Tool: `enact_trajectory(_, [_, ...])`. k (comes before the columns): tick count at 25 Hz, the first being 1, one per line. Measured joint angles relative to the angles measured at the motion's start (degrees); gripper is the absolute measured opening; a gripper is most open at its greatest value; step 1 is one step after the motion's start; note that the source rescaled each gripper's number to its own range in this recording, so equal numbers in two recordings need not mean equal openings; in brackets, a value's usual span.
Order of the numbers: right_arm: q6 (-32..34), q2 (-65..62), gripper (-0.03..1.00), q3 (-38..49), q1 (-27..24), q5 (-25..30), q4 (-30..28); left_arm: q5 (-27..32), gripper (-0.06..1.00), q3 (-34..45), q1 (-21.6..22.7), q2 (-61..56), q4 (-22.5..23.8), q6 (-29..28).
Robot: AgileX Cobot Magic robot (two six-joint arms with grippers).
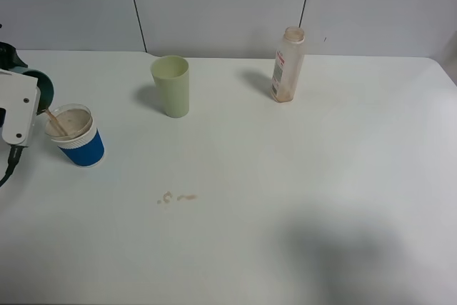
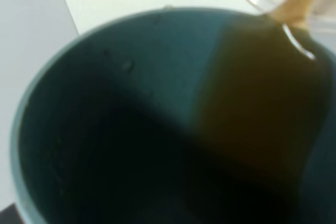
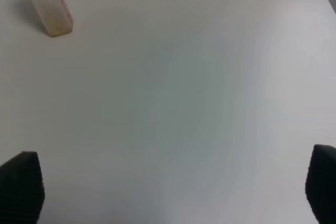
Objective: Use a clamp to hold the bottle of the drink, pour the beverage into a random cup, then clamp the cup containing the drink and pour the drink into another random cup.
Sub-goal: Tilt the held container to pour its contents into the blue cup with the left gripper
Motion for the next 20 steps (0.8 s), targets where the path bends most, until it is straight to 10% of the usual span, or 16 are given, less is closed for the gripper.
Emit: enact_trajectory(20, [0.0,0.0,1.00,0.0,0.0,0.0,0.0,0.0,0.01,0.0,0.0,0.0,1.3,1.7])
